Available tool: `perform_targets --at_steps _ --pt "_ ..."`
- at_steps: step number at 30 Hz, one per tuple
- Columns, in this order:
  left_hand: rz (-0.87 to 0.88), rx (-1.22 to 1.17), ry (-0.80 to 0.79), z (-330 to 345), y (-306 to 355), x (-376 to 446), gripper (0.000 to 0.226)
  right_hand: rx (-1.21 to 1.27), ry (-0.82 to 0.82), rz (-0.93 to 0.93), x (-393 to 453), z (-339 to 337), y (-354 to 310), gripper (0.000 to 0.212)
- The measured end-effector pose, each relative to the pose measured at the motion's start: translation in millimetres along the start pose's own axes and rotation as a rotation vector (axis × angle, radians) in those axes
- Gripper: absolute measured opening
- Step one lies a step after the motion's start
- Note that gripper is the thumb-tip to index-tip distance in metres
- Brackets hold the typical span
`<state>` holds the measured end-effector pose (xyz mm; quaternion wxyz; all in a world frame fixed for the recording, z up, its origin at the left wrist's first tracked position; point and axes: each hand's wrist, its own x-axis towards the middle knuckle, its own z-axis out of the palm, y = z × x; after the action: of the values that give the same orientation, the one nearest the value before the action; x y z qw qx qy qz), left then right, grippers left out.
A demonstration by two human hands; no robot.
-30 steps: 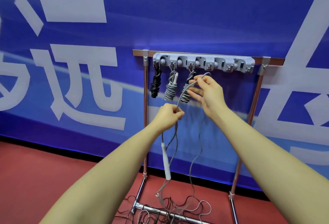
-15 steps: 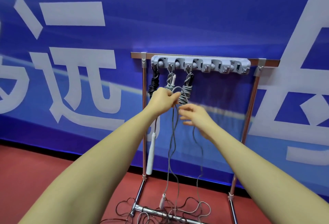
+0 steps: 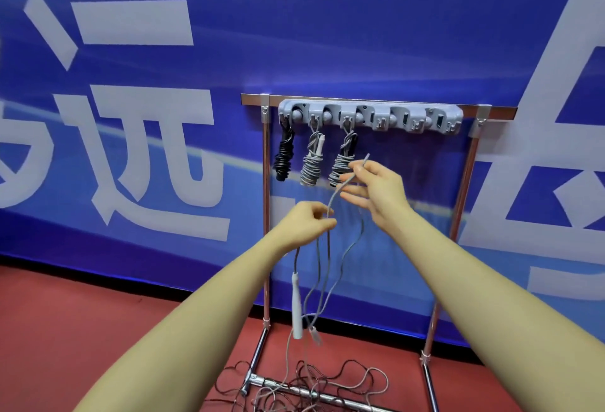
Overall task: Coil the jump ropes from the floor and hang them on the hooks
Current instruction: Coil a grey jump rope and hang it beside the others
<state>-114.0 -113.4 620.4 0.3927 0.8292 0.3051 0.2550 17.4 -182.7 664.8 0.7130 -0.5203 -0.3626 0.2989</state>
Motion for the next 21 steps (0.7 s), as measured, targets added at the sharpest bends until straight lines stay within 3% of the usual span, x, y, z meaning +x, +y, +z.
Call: perform_targets --at_steps 3,6,10,15,17,21 --pt "0.0 0.044 0.059 7 -9 2 0.031 0.023 0.01 -0.032 3 -2 -8 0.014" --pt "-0.007 -0.007 0.151 2 -6 5 0.026 0.01 -0.032 -0.029 3 -4 -6 0.014" --pt "-0.016 -0.071 0.205 -13 8 15 0.024 -0.244 -0.108 0.047 -2 -7 20 0.008" --pt "0.045 0.024 0.254 -27 31 28 0.026 -0.521 -0.275 0.1 -15 -1 50 0.016" --pt "0.065 0.004 0.269 -30 37 29 0.028 -0.489 -0.233 0.071 -17 3 51 0.008" --pt "0.033 -0.173 0.212 -32 38 19 0.023 -0.353 -0.102 -0.012 -12 5 40 0.015"
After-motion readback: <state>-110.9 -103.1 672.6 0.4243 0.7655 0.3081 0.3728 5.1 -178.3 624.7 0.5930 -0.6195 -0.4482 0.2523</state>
